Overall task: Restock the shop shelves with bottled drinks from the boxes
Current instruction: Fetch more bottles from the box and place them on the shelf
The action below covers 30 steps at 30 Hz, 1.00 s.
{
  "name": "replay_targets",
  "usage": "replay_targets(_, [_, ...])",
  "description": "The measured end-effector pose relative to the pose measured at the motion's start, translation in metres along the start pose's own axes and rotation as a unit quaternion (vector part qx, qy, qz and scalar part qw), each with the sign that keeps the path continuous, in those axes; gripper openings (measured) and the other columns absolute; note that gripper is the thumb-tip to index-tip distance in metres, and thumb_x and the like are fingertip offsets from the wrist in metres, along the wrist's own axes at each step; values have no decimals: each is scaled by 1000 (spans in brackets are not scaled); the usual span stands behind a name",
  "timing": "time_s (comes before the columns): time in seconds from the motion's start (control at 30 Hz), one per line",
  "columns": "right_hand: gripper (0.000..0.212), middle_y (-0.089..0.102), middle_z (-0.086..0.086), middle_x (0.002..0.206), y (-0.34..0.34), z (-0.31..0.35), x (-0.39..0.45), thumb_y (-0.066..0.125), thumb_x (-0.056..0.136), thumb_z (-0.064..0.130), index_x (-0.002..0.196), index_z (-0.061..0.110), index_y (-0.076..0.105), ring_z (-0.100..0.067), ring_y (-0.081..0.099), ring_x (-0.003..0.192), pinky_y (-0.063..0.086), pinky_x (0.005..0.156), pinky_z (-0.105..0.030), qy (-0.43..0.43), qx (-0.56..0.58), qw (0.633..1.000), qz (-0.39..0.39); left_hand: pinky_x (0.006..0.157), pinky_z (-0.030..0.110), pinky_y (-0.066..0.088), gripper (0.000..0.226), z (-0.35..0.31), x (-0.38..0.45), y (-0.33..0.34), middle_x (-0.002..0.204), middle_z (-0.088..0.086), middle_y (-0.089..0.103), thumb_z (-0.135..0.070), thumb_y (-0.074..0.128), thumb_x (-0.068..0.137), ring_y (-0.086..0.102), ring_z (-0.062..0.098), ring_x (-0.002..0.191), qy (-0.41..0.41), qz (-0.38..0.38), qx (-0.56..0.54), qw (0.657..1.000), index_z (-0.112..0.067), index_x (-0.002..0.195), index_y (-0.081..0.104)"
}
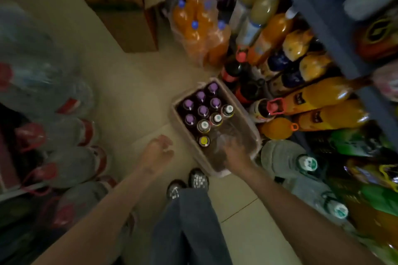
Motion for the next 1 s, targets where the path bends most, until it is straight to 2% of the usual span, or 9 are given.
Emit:
replay_targets(0.17, [40, 37, -16, 140, 77, 6, 107, 39, 95, 6, 134, 11, 45, -34, 37, 127, 30, 106, -38, -76, -12, 997, 13, 83, 29, 42, 23, 50, 84, 55, 108, 15, 61, -13, 56, 81, 58, 30, 98, -5, 56, 44, 997, -7, 102, 64])
replay_targets(0.43, [31, 41, -15, 129, 131, -9, 178, 39, 95, 9, 124, 9, 49, -32, 43, 115, 34, 85, -30, -91, -29, 995, -8, 81, 32, 46, 20, 107, 113, 106, 105, 12, 61, 0, 53, 83, 60, 28, 94, -39, 73, -3, 997, -14, 93, 63])
replay_targets(0.53, [32, 45, -15, 129, 113, -15, 171, 51, 89, 13, 120, 7, 51, -34, 49, 113, 40, 83, -30, -52, 9, 998, -32, 77, 33, 46, 22, 109, 118, 100, 103, 14, 61, 3, 53, 83, 59, 28, 86, -53, 52, -35, 997, -18, 86, 56])
replay_targets(0.63, [30, 62, -18, 106, 68, -25, 153, 67, 79, 21, 104, 6, 60, -35, 59, 99, 45, 79, -38, -13, 78, 994, -78, 77, 33, 45, 20, 93, 122, 99, 98, 9, 57, 4, 55, 82, 55, 27, 82, -40, 42, -71, 996, -13, 93, 54])
replay_targets(0.7, [23, 67, -16, 81, 29, -32, 137, 70, 79, 23, 93, 8, 61, -27, 67, 70, 51, 57, -33, -13, 148, 986, -79, 70, 19, 42, 27, 70, 121, 104, 97, 2, 55, 3, 56, 82, 52, 16, 79, -13, 64, -76, 995, -10, 106, 54])
replay_targets(0.77, [14, 61, -1, 55, -10, -38, 121, 69, 82, 21, 82, 13, 57, -8, 54, 36, 38, 33, -19, -16, 213, 974, -75, 62, 5, 37, 42, 41, 117, 111, 98, -1, 52, 5, 59, 80, 48, 7, 79, 14, 104, -120, 987, -7, 119, 48])
replay_targets(0.87, [19, 57, -10, 53, -59, -37, 100, 69, 83, 17, 71, 17, 53, -13, 42, 26, 26, 26, -16, -38, 279, 955, -91, 77, 6, 37, 65, -1, 109, 109, 109, -6, 54, -8, 69, 64, 49, 3, 98, 97, 136, -162, 973, -26, 121, 43])
replay_targets(0.93, [18, 56, -21, 54, -87, -27, 82, 69, 83, 15, 72, 11, 55, -20, 39, 28, 24, 28, -17, -71, 301, 948, -82, 91, 13, 35, 80, -22, 108, 102, 118, -6, 54, -16, 72, 57, 49, 8, 112, 142, 147, -139, 969, -25, 130, 40])
replay_targets(1.0, [17, 52, -15, 45, -123, -12, 58, 68, 83, 14, 76, 3, 57, -15, 37, 25, 24, 29, -16, -102, 301, 946, -67, 102, 22, 34, 94, -48, 103, 84, 125, -6, 52, -31, 75, 53, 47, 16, 121, 172, 146, -81, 971, -24, 138, 35])
Point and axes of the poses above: each hand's wrist, its own x-axis towards the middle knuckle, its own y-axis out of the palm, z = x × y, the point moved 3 cm from there along x, towards the middle knuckle
